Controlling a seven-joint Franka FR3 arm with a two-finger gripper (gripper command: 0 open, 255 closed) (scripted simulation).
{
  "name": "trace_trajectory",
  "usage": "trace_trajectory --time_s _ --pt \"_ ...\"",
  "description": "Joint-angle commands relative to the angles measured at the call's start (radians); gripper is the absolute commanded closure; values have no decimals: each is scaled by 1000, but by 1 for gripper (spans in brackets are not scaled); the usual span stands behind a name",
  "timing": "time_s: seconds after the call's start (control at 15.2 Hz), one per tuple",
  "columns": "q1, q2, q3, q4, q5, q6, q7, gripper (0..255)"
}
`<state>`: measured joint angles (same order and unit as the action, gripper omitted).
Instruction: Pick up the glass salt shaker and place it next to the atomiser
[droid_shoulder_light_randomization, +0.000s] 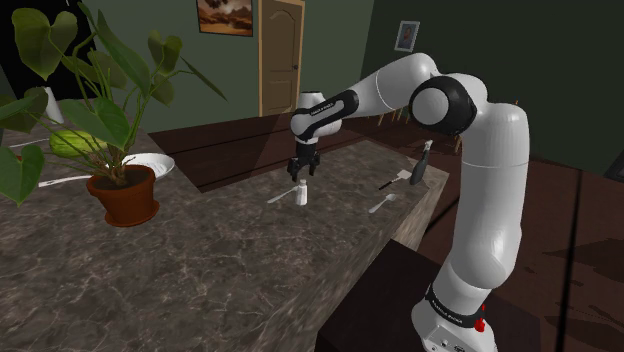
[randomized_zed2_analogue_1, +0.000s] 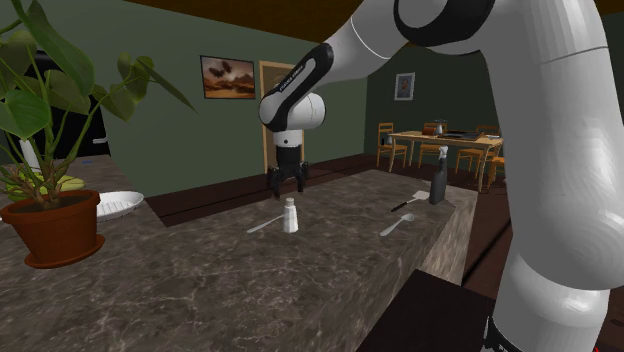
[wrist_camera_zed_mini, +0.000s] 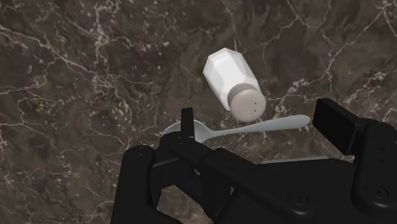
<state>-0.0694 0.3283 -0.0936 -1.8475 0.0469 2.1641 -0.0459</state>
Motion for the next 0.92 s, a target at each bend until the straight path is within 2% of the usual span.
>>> trace_trajectory --time_s 0.0,0.59,0.66,0.86 --pt "-1 15 0 -7 2 22 -2 0" --pt "-2 25 1 -14 4 39 -3 0" --pt "-2 25 1 -14 4 39 -3 255" --pt "-2 25 1 -14 4 39 -3 255"
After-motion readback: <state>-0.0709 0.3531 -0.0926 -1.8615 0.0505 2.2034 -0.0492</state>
